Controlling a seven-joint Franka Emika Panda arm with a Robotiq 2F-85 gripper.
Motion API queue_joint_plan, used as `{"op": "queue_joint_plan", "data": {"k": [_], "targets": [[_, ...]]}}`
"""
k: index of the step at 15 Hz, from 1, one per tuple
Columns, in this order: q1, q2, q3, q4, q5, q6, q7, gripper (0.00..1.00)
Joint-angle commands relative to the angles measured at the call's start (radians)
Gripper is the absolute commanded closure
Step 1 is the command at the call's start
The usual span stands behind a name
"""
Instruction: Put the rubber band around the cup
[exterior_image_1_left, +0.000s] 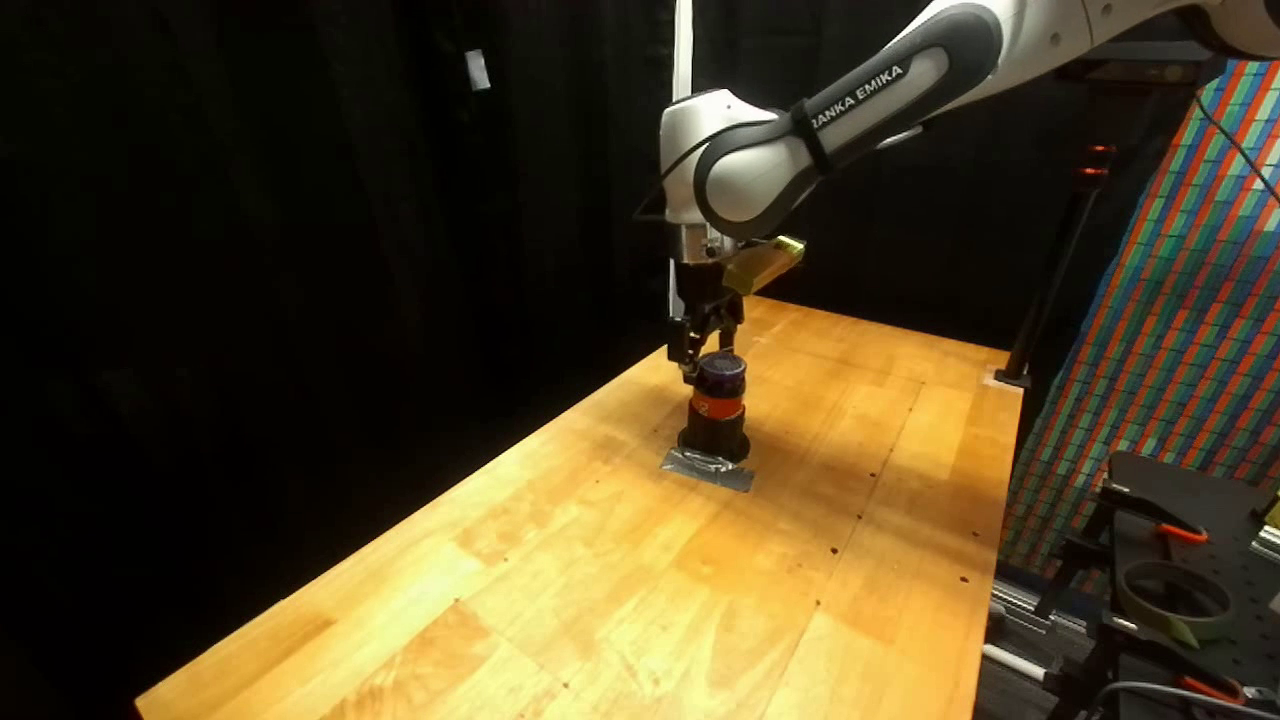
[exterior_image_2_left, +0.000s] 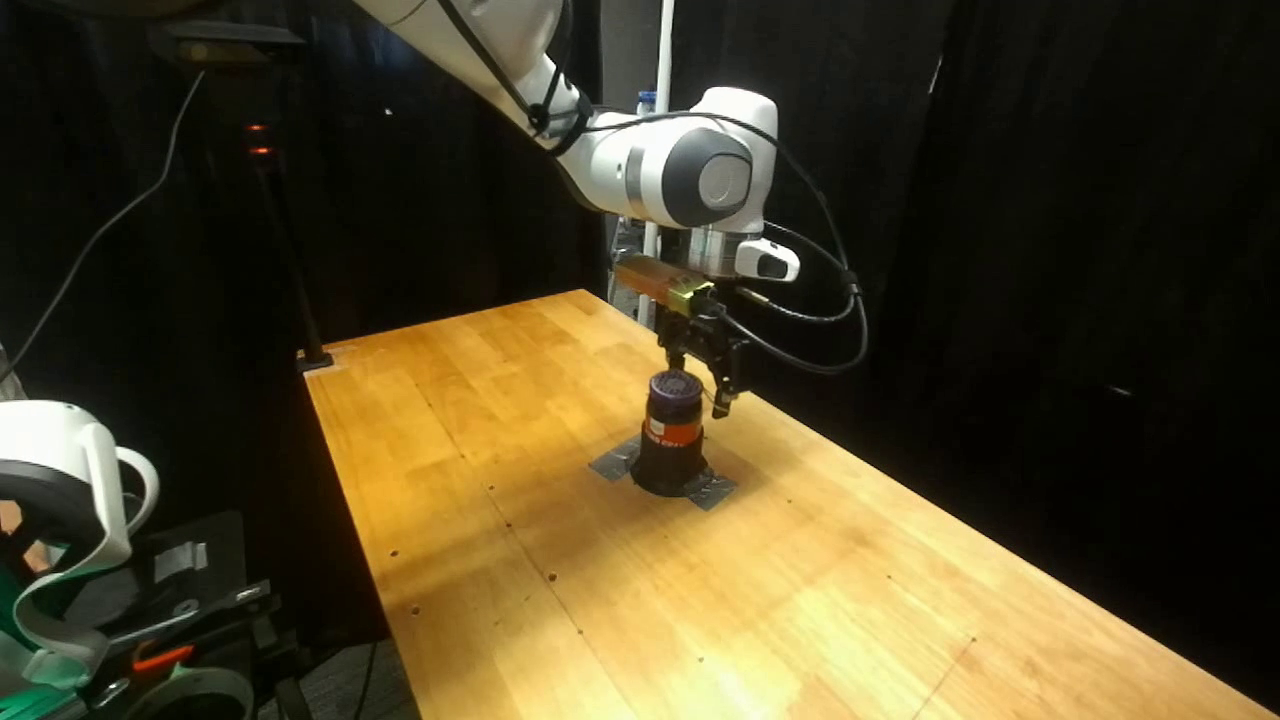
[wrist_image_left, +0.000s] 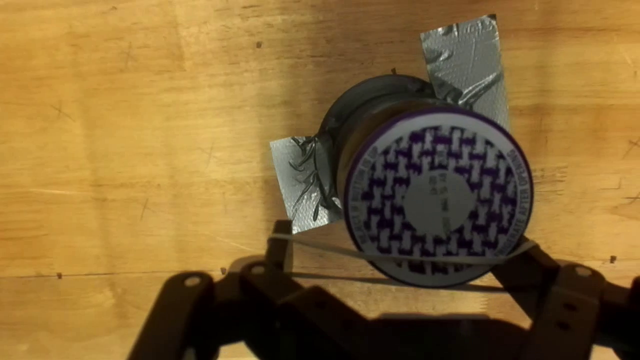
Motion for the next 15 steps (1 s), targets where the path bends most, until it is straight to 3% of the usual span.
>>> {"op": "queue_joint_plan", "data": {"k": [1,6,15], "targets": [[-0.028,-0.085,0.001,-0.101,0.051,-0.048,-0.036,0.00],[-0.036,-0.126,0.001,-0.175,0.094,-0.047,-0.048,0.00],[-0.043,-0.193,-0.014,-0.330,0.077,-0.010,-0.073,0.00]]}}
